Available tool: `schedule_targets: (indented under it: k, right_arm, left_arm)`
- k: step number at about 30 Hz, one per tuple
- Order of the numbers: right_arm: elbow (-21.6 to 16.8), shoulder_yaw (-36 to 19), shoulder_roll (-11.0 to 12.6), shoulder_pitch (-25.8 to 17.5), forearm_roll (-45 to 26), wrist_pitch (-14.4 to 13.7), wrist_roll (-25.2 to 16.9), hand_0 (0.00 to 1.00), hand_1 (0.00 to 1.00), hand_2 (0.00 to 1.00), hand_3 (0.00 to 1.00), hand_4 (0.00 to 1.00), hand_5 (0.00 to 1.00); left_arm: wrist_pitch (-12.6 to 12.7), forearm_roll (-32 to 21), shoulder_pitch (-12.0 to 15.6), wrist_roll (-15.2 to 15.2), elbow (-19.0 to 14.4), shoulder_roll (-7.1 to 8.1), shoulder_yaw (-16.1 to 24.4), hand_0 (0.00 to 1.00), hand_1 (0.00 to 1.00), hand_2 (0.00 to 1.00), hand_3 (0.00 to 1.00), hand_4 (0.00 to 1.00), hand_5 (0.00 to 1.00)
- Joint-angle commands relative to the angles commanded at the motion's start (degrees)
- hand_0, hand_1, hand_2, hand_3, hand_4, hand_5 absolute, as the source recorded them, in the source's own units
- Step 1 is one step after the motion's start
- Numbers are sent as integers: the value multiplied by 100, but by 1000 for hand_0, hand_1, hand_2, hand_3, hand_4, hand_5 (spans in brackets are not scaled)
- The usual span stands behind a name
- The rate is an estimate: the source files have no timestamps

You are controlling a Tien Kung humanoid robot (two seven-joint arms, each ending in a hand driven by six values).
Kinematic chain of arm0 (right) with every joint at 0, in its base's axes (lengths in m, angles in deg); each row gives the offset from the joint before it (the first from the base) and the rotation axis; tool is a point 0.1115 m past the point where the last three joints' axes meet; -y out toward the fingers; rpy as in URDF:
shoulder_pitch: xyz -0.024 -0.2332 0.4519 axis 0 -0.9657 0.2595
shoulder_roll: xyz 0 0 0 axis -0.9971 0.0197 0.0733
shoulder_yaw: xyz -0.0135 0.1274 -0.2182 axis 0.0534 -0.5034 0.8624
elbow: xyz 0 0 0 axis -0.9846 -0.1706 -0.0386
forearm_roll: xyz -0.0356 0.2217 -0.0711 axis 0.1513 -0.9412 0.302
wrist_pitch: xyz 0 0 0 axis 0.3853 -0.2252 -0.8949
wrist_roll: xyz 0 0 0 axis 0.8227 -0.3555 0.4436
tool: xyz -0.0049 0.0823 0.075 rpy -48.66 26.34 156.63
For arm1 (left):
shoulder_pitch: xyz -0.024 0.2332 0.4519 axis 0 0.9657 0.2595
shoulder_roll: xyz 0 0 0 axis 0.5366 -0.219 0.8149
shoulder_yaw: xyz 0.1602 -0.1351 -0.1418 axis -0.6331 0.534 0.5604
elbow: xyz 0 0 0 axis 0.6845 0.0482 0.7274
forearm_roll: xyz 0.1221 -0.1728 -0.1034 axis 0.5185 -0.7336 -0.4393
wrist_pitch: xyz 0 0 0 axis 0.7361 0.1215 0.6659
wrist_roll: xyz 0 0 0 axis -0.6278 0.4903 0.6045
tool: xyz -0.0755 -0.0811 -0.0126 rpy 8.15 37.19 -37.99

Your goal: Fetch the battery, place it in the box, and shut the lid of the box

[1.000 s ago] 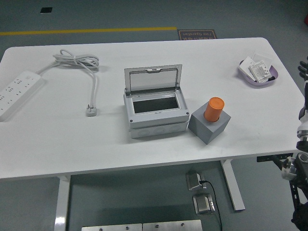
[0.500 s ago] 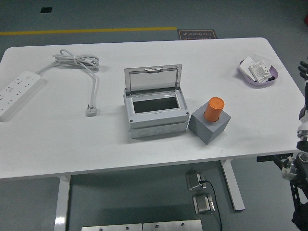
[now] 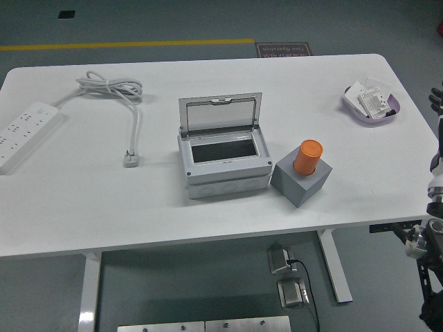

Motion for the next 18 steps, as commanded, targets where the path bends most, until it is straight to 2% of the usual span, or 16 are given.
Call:
schedule_targets:
  k: [18]
  right_arm:
    - [-1,0,-4,-16,-13,-6,-15,813,746,737,784,940,861]
  left_arm:
    - [2,-7,9,-7,0,-40,31,685,678,664,748,725,443]
